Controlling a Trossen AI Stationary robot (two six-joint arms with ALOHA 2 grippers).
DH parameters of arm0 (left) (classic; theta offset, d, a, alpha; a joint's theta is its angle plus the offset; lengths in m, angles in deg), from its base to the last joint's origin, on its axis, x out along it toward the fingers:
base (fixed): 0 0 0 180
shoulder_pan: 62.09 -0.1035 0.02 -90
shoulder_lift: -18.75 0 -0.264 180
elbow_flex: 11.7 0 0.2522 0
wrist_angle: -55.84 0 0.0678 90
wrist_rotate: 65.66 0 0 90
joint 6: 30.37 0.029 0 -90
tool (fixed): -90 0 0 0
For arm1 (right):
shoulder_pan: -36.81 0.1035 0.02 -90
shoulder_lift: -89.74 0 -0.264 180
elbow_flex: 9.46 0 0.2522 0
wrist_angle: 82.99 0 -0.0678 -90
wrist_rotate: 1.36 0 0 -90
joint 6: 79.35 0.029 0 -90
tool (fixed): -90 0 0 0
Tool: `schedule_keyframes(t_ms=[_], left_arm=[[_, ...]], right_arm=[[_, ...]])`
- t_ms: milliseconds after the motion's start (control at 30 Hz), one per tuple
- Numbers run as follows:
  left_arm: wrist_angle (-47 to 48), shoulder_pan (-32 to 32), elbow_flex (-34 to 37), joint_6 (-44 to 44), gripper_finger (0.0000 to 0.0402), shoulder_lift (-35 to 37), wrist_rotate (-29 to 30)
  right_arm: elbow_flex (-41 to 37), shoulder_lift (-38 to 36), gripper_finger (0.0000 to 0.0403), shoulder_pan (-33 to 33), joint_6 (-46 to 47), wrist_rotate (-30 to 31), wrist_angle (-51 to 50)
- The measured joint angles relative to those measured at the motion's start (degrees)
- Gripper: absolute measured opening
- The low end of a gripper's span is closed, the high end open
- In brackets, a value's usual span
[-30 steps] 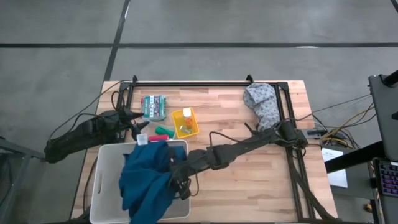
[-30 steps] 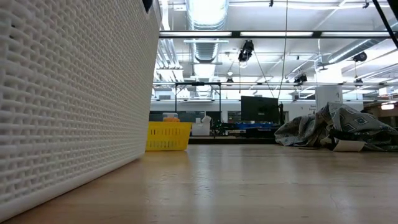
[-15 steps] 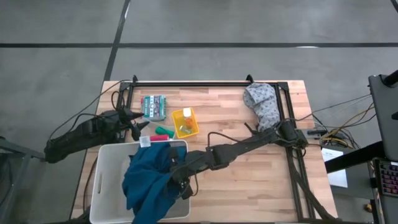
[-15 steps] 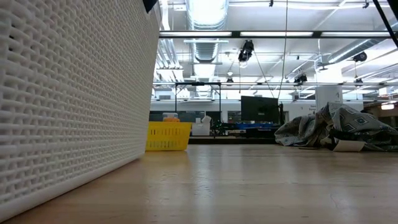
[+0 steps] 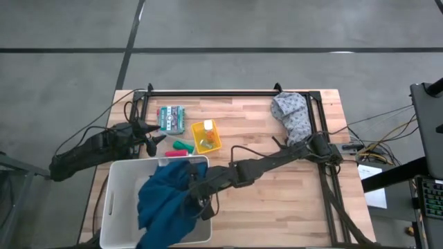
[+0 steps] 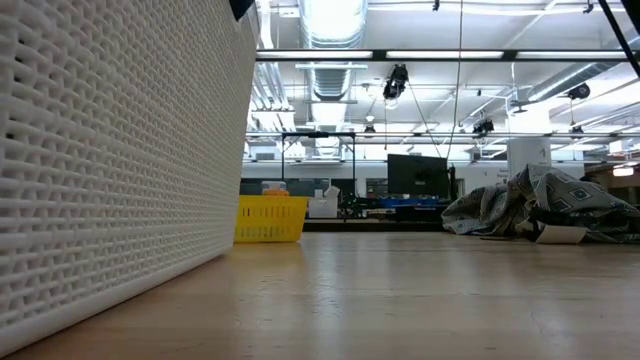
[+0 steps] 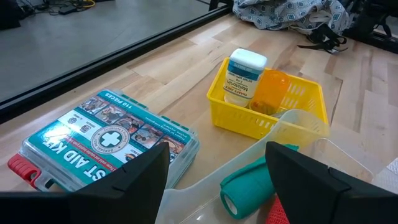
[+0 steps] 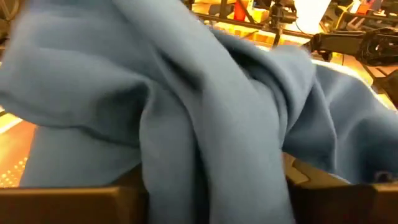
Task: Pick & place medical supplies in basket/bin
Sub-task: Put the blue patient gown into the white bin, then put the white patient gown into the white bin
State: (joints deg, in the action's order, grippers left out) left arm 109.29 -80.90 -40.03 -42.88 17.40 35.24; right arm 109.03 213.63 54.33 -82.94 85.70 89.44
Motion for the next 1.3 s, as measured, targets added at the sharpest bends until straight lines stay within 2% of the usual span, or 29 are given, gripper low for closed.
schedule_keyframes(t_ms=[333, 633, 800, 1033, 1300], left_arm=[[0.00, 0.00, 0.00, 0.00, 0.0271, 0.00, 0.02], [0.00, 0.00, 0.00, 0.00, 0.0271, 0.00, 0.02], [0.00, 0.00, 0.01, 0.00, 0.0271, 0.02, 0.01], [0.00, -0.01, 0.00, 0.00, 0.0271, 0.01, 0.01], [0.00, 0.00, 0.00, 0.00, 0.0271, 0.00, 0.00]], right_arm=[[0.00, -0.07, 0.0222, 0.04, 0.05, -0.07, 0.13], [-0.02, -0.07, 0.0265, 0.04, -0.01, -0.04, 0.07], [-0.04, -0.07, 0.0274, -0.03, -0.03, -0.02, 0.02], [0.09, -0.15, 0.0267, -0.04, -0.03, -0.05, -0.04], [3.83, -0.45, 0.0265, -0.04, -1.43, -0.07, -0.35]])
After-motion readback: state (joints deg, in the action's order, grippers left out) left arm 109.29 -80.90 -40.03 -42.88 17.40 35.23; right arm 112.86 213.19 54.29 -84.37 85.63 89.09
